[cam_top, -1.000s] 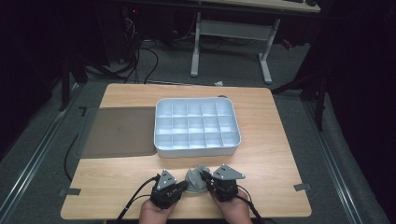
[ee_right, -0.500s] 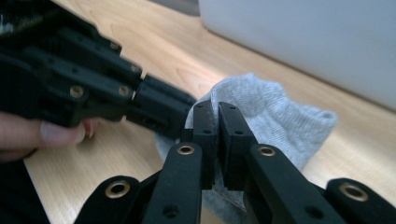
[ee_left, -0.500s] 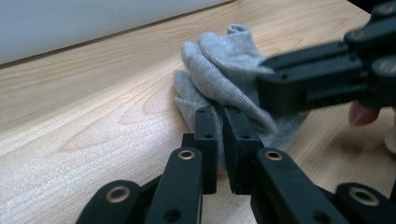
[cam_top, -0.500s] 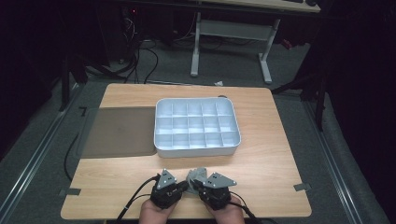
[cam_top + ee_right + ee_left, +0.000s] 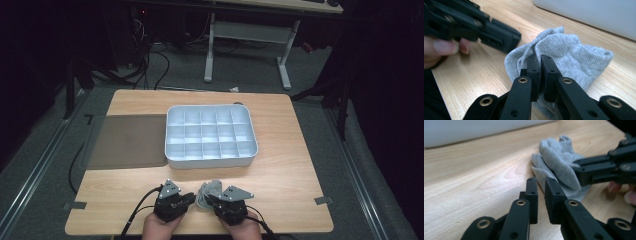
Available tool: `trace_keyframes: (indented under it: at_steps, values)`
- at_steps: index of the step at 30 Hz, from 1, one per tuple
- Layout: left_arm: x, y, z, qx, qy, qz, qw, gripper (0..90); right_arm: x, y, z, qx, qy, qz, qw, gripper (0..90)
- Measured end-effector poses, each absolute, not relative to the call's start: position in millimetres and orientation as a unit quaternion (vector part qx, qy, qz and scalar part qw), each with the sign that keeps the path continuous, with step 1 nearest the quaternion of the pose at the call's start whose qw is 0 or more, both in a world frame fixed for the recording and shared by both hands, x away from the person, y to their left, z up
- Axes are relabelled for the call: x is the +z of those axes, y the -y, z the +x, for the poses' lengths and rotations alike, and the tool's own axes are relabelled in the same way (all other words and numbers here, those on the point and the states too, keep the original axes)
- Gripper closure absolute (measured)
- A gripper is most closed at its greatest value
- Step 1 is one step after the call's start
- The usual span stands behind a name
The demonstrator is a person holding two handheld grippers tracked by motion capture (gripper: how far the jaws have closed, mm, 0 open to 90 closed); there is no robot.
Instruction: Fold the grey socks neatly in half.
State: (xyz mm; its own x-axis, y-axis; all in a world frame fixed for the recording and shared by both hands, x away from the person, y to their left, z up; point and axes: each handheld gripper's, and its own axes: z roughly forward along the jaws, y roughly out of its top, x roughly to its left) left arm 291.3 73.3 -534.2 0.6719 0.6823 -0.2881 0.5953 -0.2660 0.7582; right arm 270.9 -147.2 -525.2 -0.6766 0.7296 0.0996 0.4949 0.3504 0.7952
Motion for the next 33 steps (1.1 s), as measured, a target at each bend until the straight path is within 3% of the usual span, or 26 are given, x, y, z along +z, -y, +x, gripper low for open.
trace_keyframes:
  at_steps: [9, 13, 21, 30, 33]
  values:
    - [-534.9, -68.2, 289.5, 0.053, -0.392, 0.805, 0.442, 86.7, -524.6, 139.6, 270.9, 0.420, -0.820, 0.364, 0.137, 86.7]
    - [-533.6, -72.3, 290.3, 0.050, -0.399, 0.796, 0.452, 82.0, -528.7, 139.0, 271.6, 0.416, -0.824, 0.363, 0.126, 86.2]
    - [-514.8, -81.4, 293.5, 0.092, -0.391, 0.775, 0.487, 83.2, -530.1, 139.5, 271.1, 0.420, -0.821, 0.364, 0.127, 85.9]
    - [-512.3, -48.4, 301.3, 0.079, -0.361, 0.784, 0.498, 84.3, -530.1, 138.6, 270.4, 0.423, -0.822, 0.360, 0.124, 80.8]
    - [-522.6, -46.8, 305.1, 0.086, -0.366, 0.796, 0.474, 85.1, -528.3, 140.7, 267.7, 0.427, -0.823, 0.357, 0.118, 71.5]
